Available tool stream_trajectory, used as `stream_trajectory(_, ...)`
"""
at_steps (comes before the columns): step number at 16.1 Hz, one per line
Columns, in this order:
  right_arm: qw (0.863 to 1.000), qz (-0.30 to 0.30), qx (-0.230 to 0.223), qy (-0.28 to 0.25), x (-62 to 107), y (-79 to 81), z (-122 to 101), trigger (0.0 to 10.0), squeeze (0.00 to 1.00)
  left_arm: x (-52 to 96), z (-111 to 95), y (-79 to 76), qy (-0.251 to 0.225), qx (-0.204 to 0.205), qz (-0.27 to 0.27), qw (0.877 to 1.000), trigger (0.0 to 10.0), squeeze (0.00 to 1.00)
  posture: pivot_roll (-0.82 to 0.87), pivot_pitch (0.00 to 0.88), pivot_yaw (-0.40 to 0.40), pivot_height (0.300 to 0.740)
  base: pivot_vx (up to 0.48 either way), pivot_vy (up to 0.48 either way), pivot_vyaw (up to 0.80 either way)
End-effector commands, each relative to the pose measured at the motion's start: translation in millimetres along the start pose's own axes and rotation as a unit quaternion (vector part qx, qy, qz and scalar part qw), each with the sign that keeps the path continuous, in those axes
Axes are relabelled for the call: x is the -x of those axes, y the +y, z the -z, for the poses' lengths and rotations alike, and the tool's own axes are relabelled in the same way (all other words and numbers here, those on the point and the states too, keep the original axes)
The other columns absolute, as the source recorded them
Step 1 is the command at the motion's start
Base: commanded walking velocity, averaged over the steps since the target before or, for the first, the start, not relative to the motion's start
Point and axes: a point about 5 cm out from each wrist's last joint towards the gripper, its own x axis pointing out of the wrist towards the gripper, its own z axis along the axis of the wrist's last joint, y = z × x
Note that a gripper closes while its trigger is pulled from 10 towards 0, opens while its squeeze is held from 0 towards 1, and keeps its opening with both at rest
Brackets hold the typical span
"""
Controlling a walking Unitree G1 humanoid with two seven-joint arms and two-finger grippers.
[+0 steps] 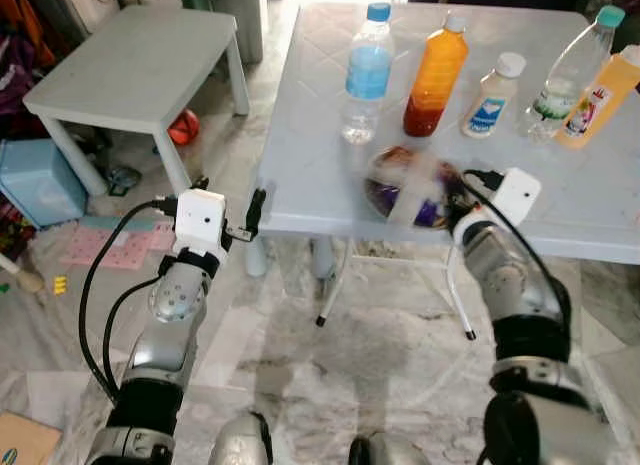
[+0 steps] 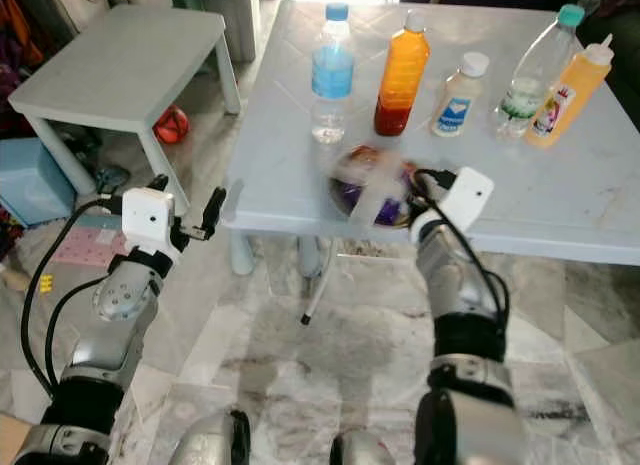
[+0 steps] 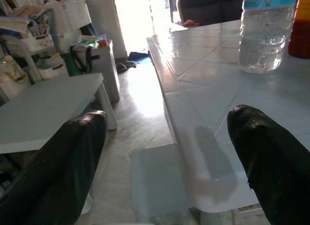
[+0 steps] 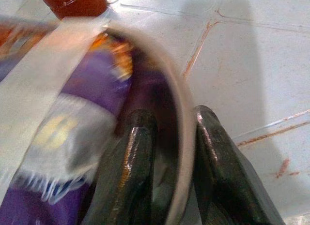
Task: Restocking fridge
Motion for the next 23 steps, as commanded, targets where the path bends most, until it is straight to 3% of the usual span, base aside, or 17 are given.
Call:
stream_trajectory(1, 0.999, 0.033, -0.007, 0.042, -1.9, -18.1, 15, 0.0, 0.0, -1.2, -1, 1.5, 0.0, -0.007, 0.006, 1.0, 10.0, 0.0, 0.01, 0.12, 0.029, 0.74, 0.0, 0.0, 0.0)
stream_trajectory(5, 0.996, 0.039, -0.032, 0.067, -6.6, -26.6, 12, 0.0, 0.0, -0.6, -1, 0.8, -0.001, -0.007, 0.007, 1.0, 10.0, 0.0, 0.01, 0.119, 0.029, 0.74, 0.0, 0.0, 0.0)
stream_trajectory(11, 0.994, 0.043, -0.051, 0.084, 1.8, -29.3, 28, 0.0, 0.0, 1.9, 2, -3.3, 0.0, 0.01, 0.023, 1.0, 10.0, 0.0, -0.01, 0.104, 0.026, 0.74, 0.0, 0.0, 0.0)
stream_trajectory(13, 0.998, 0.007, -0.009, 0.055, 19.1, -13.0, 39, 0.0, 0.0, 11.3, 10, -8.0, 0.015, 0.018, 0.043, 0.999, 10.0, 0.0, -0.03, 0.083, 0.025, 0.74, 0.0, 0.0, 0.0)
stream_trajectory(14, 0.999, -0.002, -0.001, 0.047, 22.6, -9.9, 41, 0.0, 0.0, 13.6, 11, -8.1, 0.018, 0.017, 0.045, 0.999, 10.0, 0.0, -0.03, 0.083, 0.025, 0.74, 0.0, 0.0, 0.0)
stream_trajectory(17, 0.999, -0.042, 0.012, 0.016, 54.8, -2.8, 58, 0.0, 0.0, 33.5, 23, -8.8, 0.044, 0.036, 0.064, 0.996, 10.0, 0.0, -0.05, 0.072, 0.014, 0.74, 0.0, 0.0, 0.0)
stream_trajectory(18, 0.999, -0.048, 0.025, -0.001, 62.5, -2.6, 57, 2.7, 0.0, 36.5, 25, -8.1, 0.05, 0.039, 0.06, 0.996, 10.0, 0.0, -0.06, 0.06, 0.009, 0.74, 0.0, 0.0, 0.0)
stream_trajectory(19, 0.997, -0.057, 0.039, -0.021, 70.8, -1.0, 56, 10.0, 0.0, 36.8, 26, -5.8, 0.052, 0.029, 0.044, 0.997, 10.0, 0.0, -0.06, 0.051, 0.002, 0.74, 0.0, 0.0, 0.0)
stream_trajectory(21, 0.997, -0.067, 0.026, -0.037, 75.3, 1.8, 55, 10.0, 0.0, 33.7, 28, -6.6, 0.054, 0.012, 0.038, 0.998, 10.0, 0.0, -0.07, 0.041, -0.004, 0.74, 0.0, 0.0, 0.0)
stream_trajectory(23, 0.995, -0.069, 0.031, -0.058, 78.1, 2.2, 52, 10.0, 0.0, 40.2, 33, 1.2, 0.068, -0.003, 0.055, 0.996, 10.0, 0.0, -0.09, 0.023, -0.002, 0.74, 0.0, 0.0, 0.0)
